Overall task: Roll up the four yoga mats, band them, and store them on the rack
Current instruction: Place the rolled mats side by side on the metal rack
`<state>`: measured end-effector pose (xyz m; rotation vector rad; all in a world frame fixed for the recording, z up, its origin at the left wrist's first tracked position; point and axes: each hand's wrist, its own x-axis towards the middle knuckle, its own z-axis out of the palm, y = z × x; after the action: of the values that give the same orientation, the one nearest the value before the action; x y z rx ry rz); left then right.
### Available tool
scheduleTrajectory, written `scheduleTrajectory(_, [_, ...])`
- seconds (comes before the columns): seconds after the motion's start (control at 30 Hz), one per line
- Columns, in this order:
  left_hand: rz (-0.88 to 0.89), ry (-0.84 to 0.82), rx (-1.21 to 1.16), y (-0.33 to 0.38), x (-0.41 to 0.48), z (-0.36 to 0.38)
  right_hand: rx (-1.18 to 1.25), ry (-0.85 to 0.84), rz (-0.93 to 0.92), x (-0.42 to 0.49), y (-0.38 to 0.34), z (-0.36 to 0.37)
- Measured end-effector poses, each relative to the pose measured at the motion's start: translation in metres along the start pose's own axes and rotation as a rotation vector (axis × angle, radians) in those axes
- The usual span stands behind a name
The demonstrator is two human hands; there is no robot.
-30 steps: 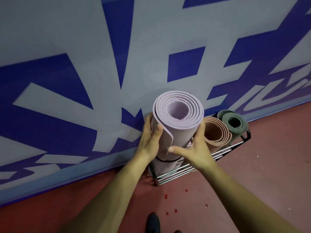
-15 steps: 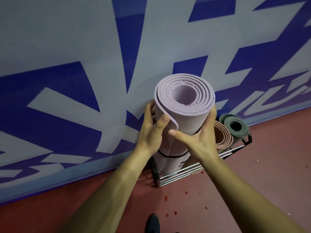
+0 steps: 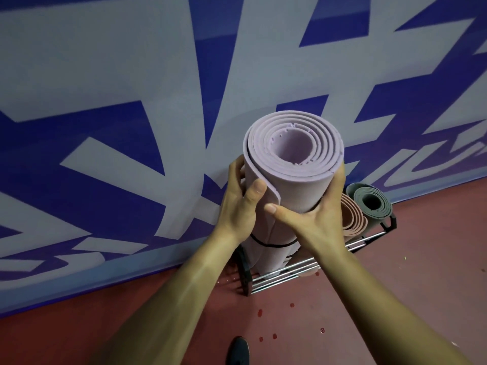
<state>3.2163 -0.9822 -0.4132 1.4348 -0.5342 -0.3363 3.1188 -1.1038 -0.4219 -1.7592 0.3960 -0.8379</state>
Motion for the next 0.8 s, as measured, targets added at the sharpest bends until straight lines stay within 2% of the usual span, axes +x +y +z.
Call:
scheduleTrajectory(0.3, [-0.063, 0.045, -0.051, -0.041, -0.013, -0.023, -0.035, -0.094, 0.023, -0.013, 0.029, 0.018])
scheduleTrajectory(0.8, [-0.154, 0.014, -0.028, -0.103, -0.016, -0.022, -0.072, -0.070, 0.127, -0.041, 0.085, 0.027])
